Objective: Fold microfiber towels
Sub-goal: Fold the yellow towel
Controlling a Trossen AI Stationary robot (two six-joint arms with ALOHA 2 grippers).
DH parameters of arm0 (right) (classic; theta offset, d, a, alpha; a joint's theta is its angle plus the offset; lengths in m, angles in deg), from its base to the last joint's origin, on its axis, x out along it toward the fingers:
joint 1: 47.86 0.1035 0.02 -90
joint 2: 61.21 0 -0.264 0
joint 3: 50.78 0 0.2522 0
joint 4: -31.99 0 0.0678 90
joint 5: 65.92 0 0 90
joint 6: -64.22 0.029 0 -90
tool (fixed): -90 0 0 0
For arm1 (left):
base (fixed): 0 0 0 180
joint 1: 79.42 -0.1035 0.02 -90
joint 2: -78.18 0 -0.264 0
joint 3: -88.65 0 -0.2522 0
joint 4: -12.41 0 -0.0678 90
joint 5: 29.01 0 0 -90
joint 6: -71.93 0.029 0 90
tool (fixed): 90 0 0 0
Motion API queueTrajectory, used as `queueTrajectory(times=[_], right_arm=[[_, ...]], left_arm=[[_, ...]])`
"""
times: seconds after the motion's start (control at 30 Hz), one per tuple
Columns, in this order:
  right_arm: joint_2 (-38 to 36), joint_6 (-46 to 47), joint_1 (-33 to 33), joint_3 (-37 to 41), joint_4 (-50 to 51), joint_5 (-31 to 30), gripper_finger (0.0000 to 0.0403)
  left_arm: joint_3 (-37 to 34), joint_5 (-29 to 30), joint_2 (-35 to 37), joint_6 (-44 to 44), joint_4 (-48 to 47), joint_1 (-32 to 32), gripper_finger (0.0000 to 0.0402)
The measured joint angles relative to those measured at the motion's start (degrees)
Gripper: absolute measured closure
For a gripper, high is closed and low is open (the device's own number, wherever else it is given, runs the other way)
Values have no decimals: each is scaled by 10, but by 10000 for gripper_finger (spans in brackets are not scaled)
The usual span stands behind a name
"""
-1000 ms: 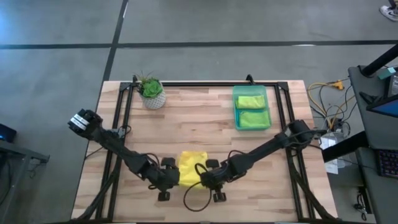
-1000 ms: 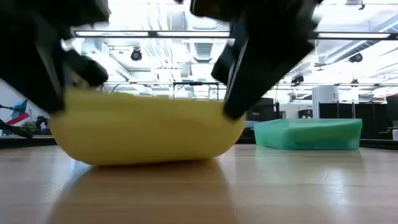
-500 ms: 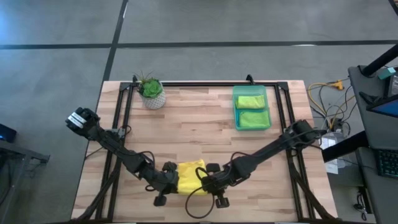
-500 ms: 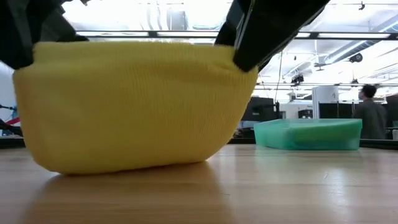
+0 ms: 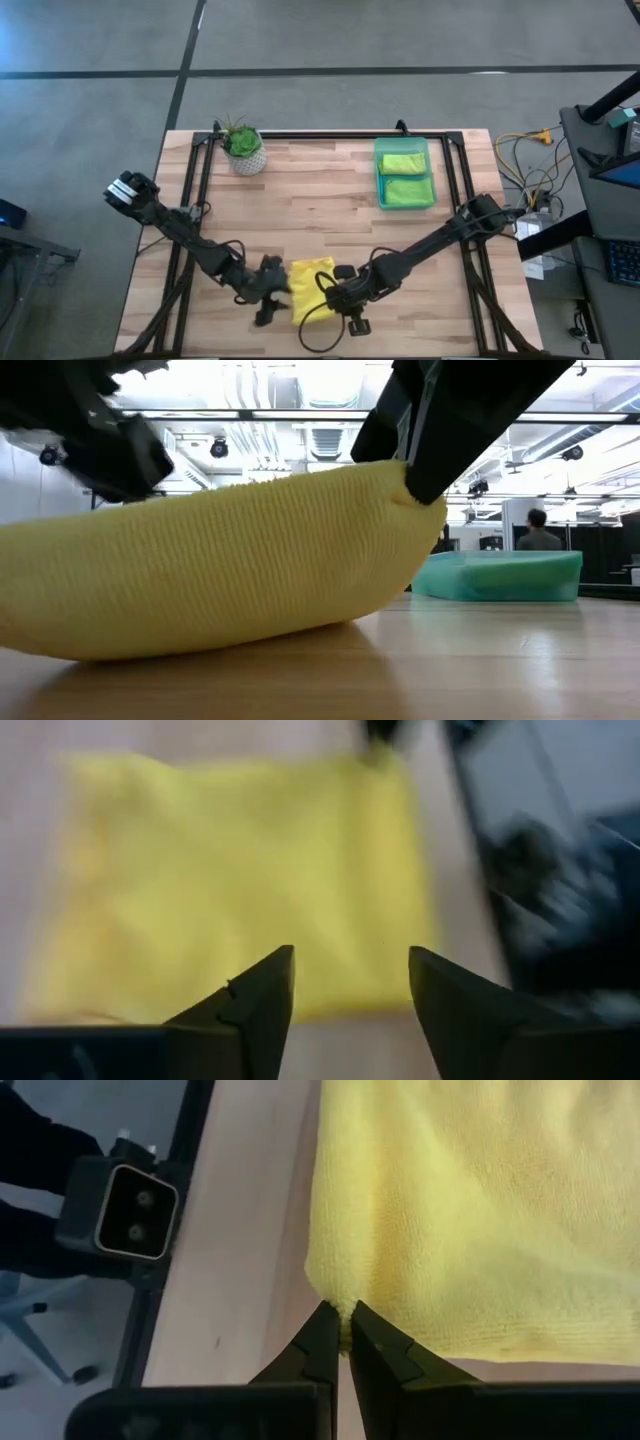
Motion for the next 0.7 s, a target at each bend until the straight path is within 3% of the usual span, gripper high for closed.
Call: queueTrajectory(times=[0.1, 0.33, 0.7], right_arm=[[0, 2, 0, 0, -1, 0, 390], [0, 18, 1, 0, -2, -2, 390], [-13, 29, 2, 0, -9, -4, 390]], left_arm=[[1, 58, -15, 0, 0, -21, 236], [1, 10, -66, -3, 21, -95, 388], [1, -8, -116, -27, 12, -128, 401]])
